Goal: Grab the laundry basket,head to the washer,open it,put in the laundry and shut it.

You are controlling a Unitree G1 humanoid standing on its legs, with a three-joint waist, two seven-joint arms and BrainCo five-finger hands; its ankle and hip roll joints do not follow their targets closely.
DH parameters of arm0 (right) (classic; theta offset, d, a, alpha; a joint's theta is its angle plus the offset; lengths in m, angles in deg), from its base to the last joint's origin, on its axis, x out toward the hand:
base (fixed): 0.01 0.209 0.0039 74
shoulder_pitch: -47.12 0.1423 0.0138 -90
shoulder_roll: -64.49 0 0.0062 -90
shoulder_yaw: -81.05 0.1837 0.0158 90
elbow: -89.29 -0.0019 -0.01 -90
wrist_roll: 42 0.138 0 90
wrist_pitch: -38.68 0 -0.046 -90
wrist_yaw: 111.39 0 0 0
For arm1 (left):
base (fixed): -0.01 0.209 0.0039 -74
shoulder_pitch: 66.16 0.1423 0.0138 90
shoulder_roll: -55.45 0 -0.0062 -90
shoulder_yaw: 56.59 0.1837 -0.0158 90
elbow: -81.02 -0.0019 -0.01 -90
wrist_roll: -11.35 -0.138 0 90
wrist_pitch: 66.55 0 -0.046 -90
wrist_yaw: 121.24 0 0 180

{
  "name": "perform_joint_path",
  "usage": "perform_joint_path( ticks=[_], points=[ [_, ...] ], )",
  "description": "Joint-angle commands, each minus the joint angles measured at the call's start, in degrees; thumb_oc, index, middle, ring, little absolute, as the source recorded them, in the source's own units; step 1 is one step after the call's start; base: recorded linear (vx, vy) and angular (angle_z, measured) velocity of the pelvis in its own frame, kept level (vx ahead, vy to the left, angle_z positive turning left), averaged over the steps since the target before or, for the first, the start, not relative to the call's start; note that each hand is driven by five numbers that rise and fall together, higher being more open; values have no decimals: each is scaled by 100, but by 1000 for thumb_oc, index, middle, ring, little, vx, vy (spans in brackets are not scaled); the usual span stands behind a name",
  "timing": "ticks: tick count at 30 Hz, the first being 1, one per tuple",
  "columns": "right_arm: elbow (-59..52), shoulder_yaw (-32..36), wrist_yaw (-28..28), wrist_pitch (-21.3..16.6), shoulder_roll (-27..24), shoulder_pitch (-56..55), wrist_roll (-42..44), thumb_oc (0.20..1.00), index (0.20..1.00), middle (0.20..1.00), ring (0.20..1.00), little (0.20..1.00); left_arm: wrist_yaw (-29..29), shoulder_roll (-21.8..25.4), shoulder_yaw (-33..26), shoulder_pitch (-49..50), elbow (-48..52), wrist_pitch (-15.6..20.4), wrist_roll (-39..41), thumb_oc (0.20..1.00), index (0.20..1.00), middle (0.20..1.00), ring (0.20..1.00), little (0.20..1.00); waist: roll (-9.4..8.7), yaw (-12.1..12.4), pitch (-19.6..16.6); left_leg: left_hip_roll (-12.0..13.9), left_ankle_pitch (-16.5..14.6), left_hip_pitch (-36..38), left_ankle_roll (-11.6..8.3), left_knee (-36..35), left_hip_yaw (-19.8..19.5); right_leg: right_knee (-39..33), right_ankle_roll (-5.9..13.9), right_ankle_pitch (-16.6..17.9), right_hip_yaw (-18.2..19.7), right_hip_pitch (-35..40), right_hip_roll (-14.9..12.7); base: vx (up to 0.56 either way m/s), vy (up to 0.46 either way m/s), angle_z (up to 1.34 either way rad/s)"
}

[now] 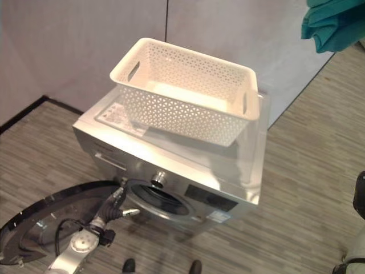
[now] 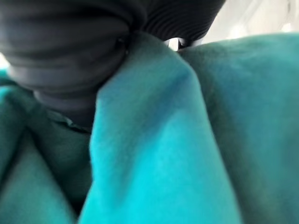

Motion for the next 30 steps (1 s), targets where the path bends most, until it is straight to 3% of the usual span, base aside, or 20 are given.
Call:
perform_joint_path(
  ticks=[1, 8, 9, 11, 12, 13, 14, 16, 18, 20, 23, 30],
  points=[
    [-343, 552, -325, -52, -500, -272, -571, 200, 200, 200, 200, 200, -125, -107, -137, -355, 53, 244, -230, 1000, 1000, 1000, 1000, 1000, 76, -94, 105, -185, -656, 326, 477, 43, -240, 52, 350, -474, 86, 531, -64, -18, 18, -24],
    [-1270, 2105, -246, 247, 189, -2755, -1333, 200, 200, 200, 200, 200, -144, -249, -275, -230, -18, 232, -409, 1000, 1000, 1000, 1000, 1000, 229, -246, 139, -167, -704, 469, 503, 69, 6, 52, 353, -442, 321, 482, -84, -9, 12, -28],
    [-1614, 2421, -178, 303, 632, -3446, -1567, 200, 200, 200, 200, 200, -139, -333, -341, -173, -18, 212, -483, 1000, 1000, 1000, 1000, 1000, 304, -323, 175, -160, -715, 499, 510, 80, 57, 54, 347, -436, 377, 472, -93, 9, -10, -21],
    [-1782, 2604, -194, 343, 811, -3776, -1714, 200, 200, 200, 200, 200, -136, -334, -314, -169, -41, 198, -505, 1000, 1000, 1000, 1000, 1000, 322, -327, 179, -159, -717, 513, 512, 78, 85, 53, 346, -438, 402, 469, -100, 14, -6, -23],
    [-2065, 2782, -117, 356, 1221, -4356, -1862, 200, 200, 200, 200, 200, -134, -385, -397, -133, -69, 182, -552, 1000, 1000, 1000, 1000, 1000, 397, -392, 208, -164, -712, 533, 516, 75, 128, 53, 346, -432, 441, 457, -110, 13, -1, -21],
    [-2098, 2816, -111, 368, 1240, -4398, -1870, 200, 200, 200, 200, 200, -134, -372, -387, -129, -67, 182, -552, 1000, 1000, 1000, 1000, 1000, 386, -379, 203, -164, -711, 536, 516, 73, 129, 53, 345, -433, 442, 458, -110, 31, -6, -19],
    [-2262, 2893, -17, 379, 1661, -4889, -1931, 200, 200, 200, 200, 200, -118, -427, -446, -97, -62, 177, -553, 1000, 1000, 1000, 1000, 1000, 471, -439, 244, -169, -703, 543, 517, 62, 172, 54, 342, -429, 459, 436, -122, 20, -5, -5],
    [-2465, 2978, 93, 375, 2030, -5338, -1938, 200, 200, 200, 200, 200, -109, -455, -480, -28, -67, 164, -549, 1000, 1000, 1000, 1000, 1000, 517, -488, 262, -169, -691, 553, 515, 40, 201, 52, 341, -428, 467, 416, -129, 3, -3, -2],
    [-2551, 2936, 215, 284, 2585, -5737, -1630, 200, 200, 200, 200, 200, -102, -504, -462, 43, -71, 152, -526, 1000, 1000, 1000, 1000, 1000, 566, -527, 289, -173, -682, 548, 509, 33, 239, 50, 334, -422, 476, 392, -135, 8, -12, -5],
    [-2588, 2951, 225, 284, 2621, -5789, -1622, 200, 200, 200, 200, 200, -101, -478, -460, 65, -70, 152, -524, 1000, 1000, 1000, 1000, 1000, 544, -523, 268, -172, -683, 549, 508, 32, 240, 50, 334, -422, 477, 393, -134, 8, -10, -12],
    [-2640, 2541, 718, 256, 3581, -6663, -1193, 200, 200, 200, 200, 200, -27, -559, -473, 265, -49, 117, -447, 1000, 1000, 1000, 1000, 1000, 650, -598, 360, -173, -651, 525, 495, 27, 276, 50, 324, -443, 476, 341, -148, 21, -21, -9],
    [-1798, 1510, 1212, 284, 4274, -6940, -764, 200, 200, 200, 200, 200, -62, -555, -388, 367, 53, 180, -351, 1000, 1000, 1000, 1000, 1000, 789, -568, 664, -198, -531, 298, 453, 51, 231, 50, 298, -430, 403, 187, -205, -34, -10, 0]
  ],
)
